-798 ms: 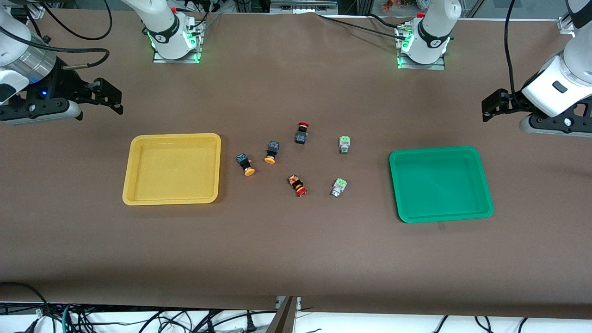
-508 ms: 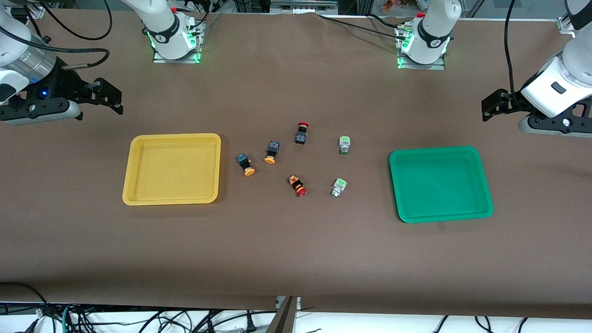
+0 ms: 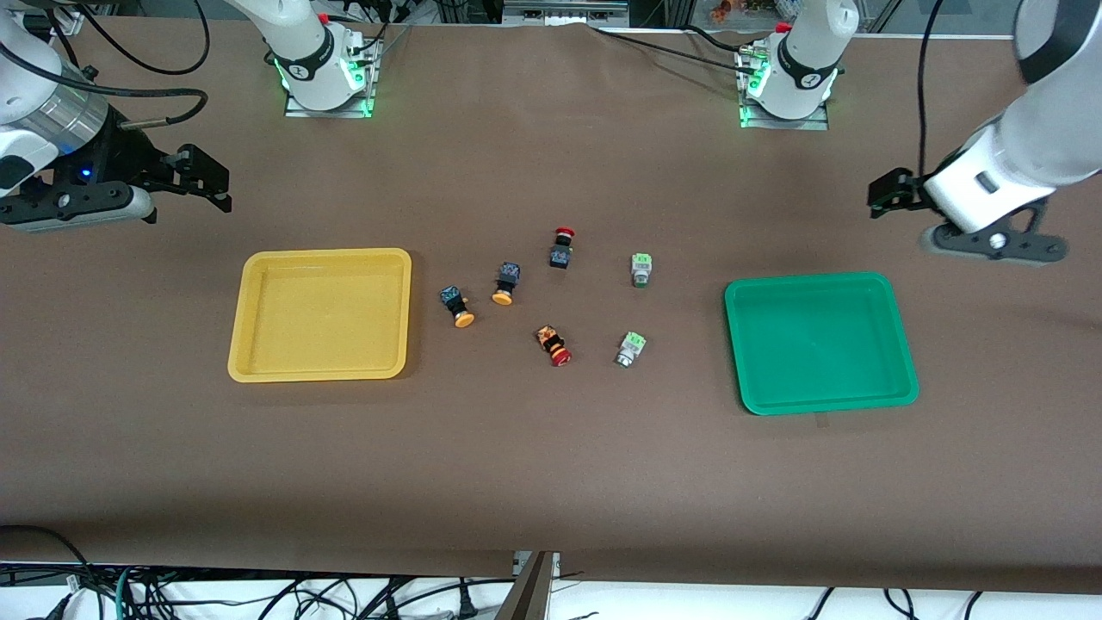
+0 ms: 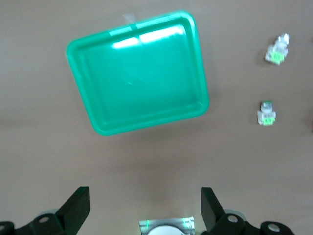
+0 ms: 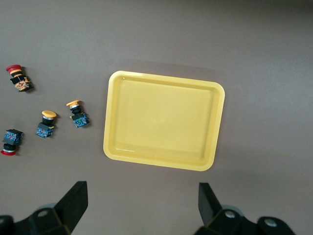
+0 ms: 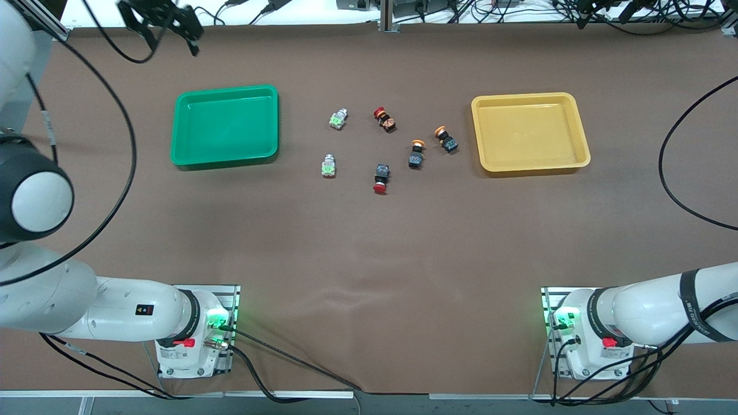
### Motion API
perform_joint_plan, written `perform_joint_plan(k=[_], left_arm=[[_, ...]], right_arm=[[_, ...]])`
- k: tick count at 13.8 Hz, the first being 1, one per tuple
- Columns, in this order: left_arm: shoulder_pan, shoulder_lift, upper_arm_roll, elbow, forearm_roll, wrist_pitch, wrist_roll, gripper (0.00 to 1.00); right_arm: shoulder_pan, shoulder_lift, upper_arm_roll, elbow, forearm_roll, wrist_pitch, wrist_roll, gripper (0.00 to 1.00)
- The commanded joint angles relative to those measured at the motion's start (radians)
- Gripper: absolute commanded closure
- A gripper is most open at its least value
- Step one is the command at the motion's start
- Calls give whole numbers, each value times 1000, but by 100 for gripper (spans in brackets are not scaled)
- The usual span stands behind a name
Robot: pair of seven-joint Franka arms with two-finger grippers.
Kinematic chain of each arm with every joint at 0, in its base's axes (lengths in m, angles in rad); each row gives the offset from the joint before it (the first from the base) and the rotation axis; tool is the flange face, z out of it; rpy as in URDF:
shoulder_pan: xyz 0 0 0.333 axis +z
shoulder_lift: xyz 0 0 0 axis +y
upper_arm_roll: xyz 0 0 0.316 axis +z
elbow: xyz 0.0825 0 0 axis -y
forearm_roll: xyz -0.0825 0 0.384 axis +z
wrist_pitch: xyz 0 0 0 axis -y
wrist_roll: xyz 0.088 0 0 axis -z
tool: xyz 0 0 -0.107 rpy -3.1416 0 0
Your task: Place green and yellow buttons in trays
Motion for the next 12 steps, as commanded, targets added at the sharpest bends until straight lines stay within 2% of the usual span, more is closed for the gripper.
perform_joint_plan(k=[1, 5, 7, 9, 12], left_arm=[[-76, 126, 7, 15, -26, 58, 7, 0], [-269, 347, 10, 15, -12, 381, -19, 0], [-304, 433, 9, 15, -14, 565, -108, 0], [-375, 513, 9, 14, -22, 730, -165, 0], [-423, 601, 9, 2, -13, 847, -243, 0]], right_arm=[[-1, 17, 4, 19, 2, -12, -7, 0], [8, 117, 12, 46, 4, 7, -13, 0], [54, 230, 12, 51, -22, 5, -9, 0], [82, 261, 12, 45, -28, 13, 2, 0], [137, 334, 12, 45, 10, 75, 2, 0]])
